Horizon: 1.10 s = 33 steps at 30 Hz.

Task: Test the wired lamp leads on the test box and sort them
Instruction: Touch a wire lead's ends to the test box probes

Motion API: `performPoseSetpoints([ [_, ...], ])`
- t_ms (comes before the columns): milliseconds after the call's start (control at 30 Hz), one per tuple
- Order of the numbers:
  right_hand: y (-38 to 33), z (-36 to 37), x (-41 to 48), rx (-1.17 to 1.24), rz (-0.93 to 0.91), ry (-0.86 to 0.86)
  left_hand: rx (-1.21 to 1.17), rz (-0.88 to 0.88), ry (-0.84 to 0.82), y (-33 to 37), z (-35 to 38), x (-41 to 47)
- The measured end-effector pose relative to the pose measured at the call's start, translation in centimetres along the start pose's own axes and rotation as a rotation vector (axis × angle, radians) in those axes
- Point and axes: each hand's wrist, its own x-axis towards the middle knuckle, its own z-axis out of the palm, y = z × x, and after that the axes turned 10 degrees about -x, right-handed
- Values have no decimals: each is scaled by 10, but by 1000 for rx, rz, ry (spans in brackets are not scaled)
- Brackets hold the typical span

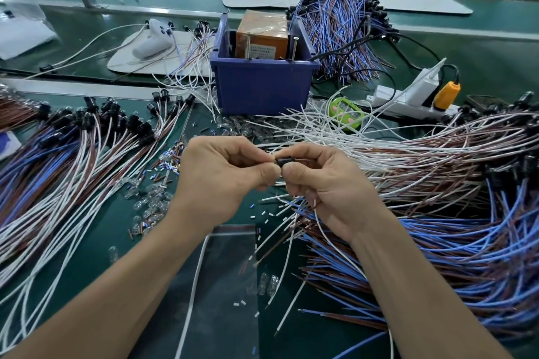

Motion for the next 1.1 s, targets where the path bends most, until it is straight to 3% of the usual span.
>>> performPoseSetpoints([
  [367,-14,8,-3,-60,-57,2,-152,69,-15,10,-1,3],
  [667,-37,32,20,-152,-118,29,-238,91,103,13,-12,11],
  [1100,-20,31,20,116,-37,-58,-289,56,85,12,-10,11],
])
